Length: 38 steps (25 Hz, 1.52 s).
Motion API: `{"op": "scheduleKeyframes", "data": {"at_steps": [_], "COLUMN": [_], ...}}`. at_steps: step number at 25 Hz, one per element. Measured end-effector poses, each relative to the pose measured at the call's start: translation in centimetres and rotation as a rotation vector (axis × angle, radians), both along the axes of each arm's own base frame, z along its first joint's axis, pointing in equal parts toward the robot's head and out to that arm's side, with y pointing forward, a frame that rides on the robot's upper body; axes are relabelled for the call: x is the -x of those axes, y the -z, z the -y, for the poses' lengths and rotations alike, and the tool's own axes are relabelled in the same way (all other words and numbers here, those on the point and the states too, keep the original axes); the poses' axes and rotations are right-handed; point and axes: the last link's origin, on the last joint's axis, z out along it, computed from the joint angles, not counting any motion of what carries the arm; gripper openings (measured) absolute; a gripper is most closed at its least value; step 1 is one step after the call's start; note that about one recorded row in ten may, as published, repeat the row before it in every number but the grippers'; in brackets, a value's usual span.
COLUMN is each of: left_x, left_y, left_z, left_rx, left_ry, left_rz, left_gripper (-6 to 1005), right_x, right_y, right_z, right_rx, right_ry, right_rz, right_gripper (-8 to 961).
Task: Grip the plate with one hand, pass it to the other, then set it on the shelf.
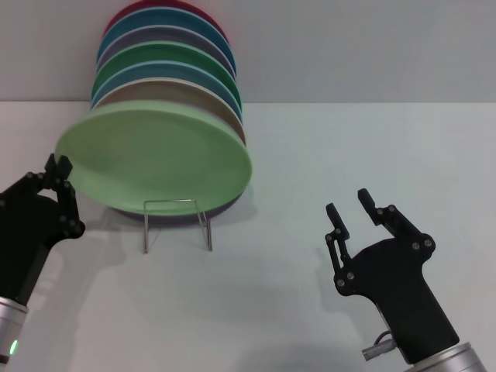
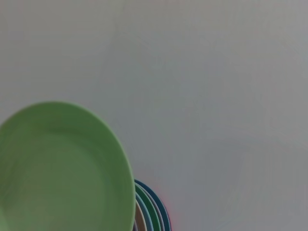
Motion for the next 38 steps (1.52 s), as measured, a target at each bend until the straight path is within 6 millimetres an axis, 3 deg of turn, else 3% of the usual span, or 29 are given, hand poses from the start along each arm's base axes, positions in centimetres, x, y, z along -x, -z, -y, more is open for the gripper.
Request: {"op": "scheduleKeyframes", "data": {"at_steps": [18, 31, 38], "left_x": [0.9, 0.8, 1.0], "left_y": [1.6, 1.7, 1.2], "left_z": [-0.3, -0.4, 1.2], "left_rx": [0.096, 0.104, 0.073], "left_ry": [-0.079, -0.077, -0.054], "left_rz": [-0.029, -0.024, -0.006], "left_gripper": [87, 150, 226], "right_x": [0.1, 0.2, -0.3], "right_y": [0.1, 0.2, -0.5], "right_z": [-0.7, -1.2, -2.3], "right_rx": [0.009, 0.013, -0.025], "right_ry": [-0.012, -0.018, 0.018], "right_rz": [0.016, 0.023, 0.019], "right_gripper": [373, 412, 432]}}
